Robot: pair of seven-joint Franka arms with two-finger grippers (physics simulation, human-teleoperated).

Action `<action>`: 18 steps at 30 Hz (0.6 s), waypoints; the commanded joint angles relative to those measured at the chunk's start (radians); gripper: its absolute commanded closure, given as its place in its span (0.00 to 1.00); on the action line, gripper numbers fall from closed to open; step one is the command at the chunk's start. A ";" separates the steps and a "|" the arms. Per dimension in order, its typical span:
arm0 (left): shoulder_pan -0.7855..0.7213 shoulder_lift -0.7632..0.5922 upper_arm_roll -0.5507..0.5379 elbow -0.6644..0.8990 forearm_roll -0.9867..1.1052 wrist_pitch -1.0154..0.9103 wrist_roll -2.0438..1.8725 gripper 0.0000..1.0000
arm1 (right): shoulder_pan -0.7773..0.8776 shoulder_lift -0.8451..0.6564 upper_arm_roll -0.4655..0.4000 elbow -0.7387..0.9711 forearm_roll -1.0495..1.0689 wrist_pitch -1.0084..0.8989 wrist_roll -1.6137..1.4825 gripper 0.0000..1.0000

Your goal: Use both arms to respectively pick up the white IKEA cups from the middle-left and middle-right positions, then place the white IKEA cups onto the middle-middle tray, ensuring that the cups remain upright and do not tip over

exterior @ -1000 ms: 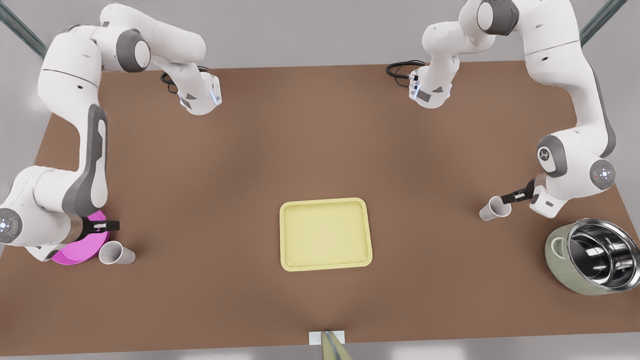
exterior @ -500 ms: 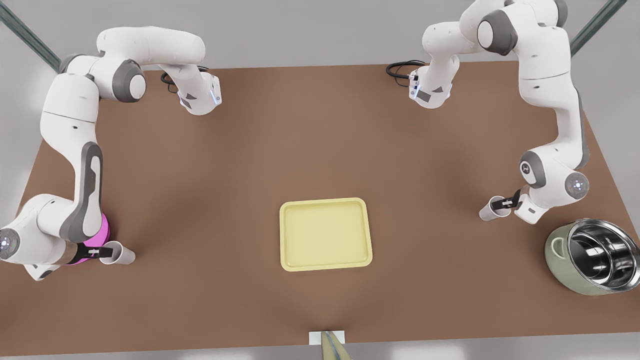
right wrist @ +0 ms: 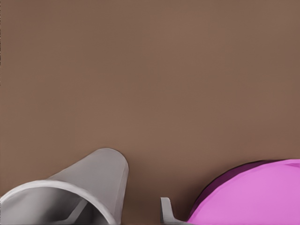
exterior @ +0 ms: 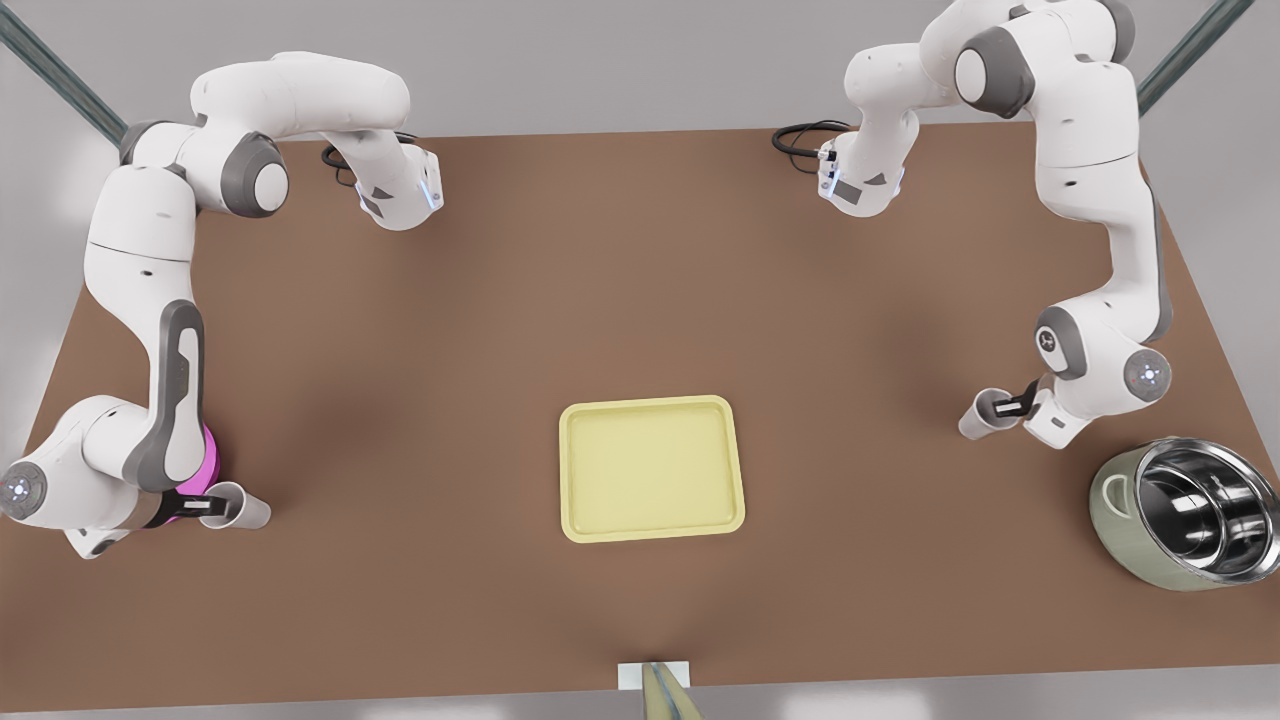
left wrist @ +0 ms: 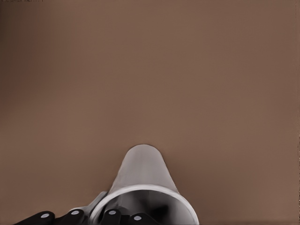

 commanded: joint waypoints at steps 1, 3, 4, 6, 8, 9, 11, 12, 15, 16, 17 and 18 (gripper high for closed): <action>-0.016 -0.010 -0.002 0.002 -0.004 -0.002 0.000 0.79 | 0.001 -0.001 0.001 -0.003 -0.010 0.004 -0.054 0.51; -0.066 -0.078 -0.002 0.003 -0.002 -0.051 -0.080 0.79 | 0.005 -0.002 0.001 -0.004 -0.012 0.002 -0.054 0.61; -0.096 -0.092 -0.014 0.006 -0.001 -0.053 -0.147 0.79 | 0.005 -0.002 0.001 -0.004 -0.012 0.001 -0.054 0.67; -0.131 -0.053 -0.097 0.095 -0.001 -0.131 -0.371 0.79 | 0.011 -0.004 0.001 -0.003 -0.013 0.001 -0.059 0.76; -0.131 0.040 -0.304 0.307 -0.005 -0.264 -0.770 0.79 | 0.018 -0.010 0.002 -0.001 -0.012 -0.011 -0.071 0.79; -0.131 0.091 -0.382 0.387 -0.027 -0.301 -0.908 0.79 | 0.029 -0.013 0.002 -0.001 -0.012 -0.014 -0.079 0.79; -0.131 0.131 -0.515 0.436 -0.077 -0.296 -1.029 0.79 | 0.052 -0.031 0.010 -0.003 -0.008 -0.048 -0.079 0.79; -0.137 0.166 -0.569 0.471 -0.076 -0.293 -1.088 0.79 | 0.075 -0.050 0.011 -0.003 -0.007 -0.067 -0.079 0.79; -0.215 0.229 -0.572 0.492 -0.071 -0.217 -1.126 0.79 | 0.172 -0.111 0.013 -0.007 -0.002 -0.143 -0.077 0.79; -0.217 0.247 -0.572 0.492 -0.071 -0.149 -1.126 0.79 | 0.212 -0.120 0.013 -0.007 -0.002 -0.159 -0.080 0.79; -0.217 0.260 -0.572 0.492 -0.071 -0.108 -1.123 0.79 | 0.254 -0.133 0.015 -0.012 0.001 -0.175 -0.076 0.79; -0.218 0.267 -0.572 0.492 -0.071 -0.074 -1.121 0.79 | 0.288 -0.154 0.028 -0.042 0.008 -0.175 -0.068 0.79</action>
